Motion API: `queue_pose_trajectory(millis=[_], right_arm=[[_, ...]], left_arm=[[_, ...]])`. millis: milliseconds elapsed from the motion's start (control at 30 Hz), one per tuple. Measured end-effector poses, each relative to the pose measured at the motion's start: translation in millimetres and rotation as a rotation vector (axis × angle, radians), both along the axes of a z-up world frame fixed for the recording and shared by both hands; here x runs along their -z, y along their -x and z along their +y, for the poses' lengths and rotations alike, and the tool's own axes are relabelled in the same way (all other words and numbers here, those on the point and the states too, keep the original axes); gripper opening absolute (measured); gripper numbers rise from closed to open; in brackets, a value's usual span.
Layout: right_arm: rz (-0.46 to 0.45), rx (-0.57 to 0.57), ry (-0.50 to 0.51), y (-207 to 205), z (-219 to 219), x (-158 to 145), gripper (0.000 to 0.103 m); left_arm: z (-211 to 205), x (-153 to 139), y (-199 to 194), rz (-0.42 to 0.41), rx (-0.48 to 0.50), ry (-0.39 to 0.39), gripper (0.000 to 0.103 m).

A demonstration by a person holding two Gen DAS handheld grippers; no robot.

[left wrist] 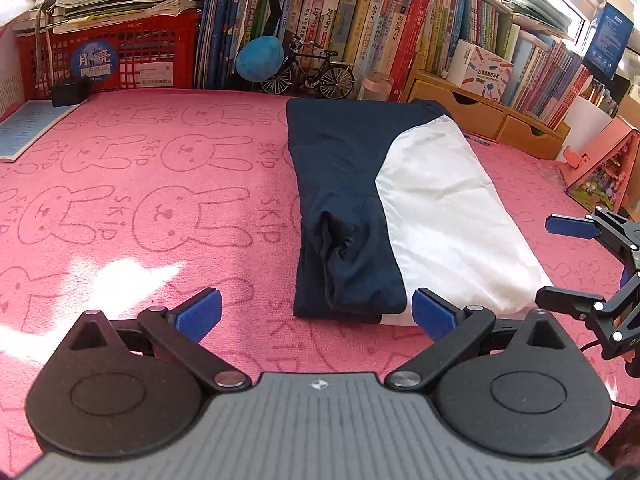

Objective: Fold clothes

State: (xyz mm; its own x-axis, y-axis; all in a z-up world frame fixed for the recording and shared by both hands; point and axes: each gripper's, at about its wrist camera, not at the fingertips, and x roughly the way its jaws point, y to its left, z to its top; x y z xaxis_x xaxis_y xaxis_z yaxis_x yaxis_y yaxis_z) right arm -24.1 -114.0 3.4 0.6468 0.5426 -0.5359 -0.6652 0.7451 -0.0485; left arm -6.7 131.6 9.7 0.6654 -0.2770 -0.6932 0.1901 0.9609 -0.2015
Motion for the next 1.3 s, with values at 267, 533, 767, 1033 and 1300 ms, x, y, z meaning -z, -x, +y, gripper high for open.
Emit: queue_pose_trajectory(millis=[267, 533, 767, 1033, 1300], right_arm=[[0.029, -0.062, 0.006, 42, 13, 21, 0.103], [0.049, -0.077, 0.039, 65, 14, 29, 0.103], [0.076, 0.029, 0.059, 92, -33, 42, 0.103], [0.094, 0.206, -0.055, 98, -78, 48, 0.103], [-0.049, 0.23, -0.044, 97, -64, 37, 0.103]], left_arm=[[-21, -2, 27, -0.014, 0.002, -0.015, 0.102], [-51, 7, 44, -0.058, 0.064, -0.098, 0.102], [-61, 33, 47, -0.063, 0.093, -0.169, 0.103], [-58, 43, 58, -0.183, 0.111, -0.176, 0.103], [-59, 26, 51, -0.14, 0.058, -0.193, 0.103]])
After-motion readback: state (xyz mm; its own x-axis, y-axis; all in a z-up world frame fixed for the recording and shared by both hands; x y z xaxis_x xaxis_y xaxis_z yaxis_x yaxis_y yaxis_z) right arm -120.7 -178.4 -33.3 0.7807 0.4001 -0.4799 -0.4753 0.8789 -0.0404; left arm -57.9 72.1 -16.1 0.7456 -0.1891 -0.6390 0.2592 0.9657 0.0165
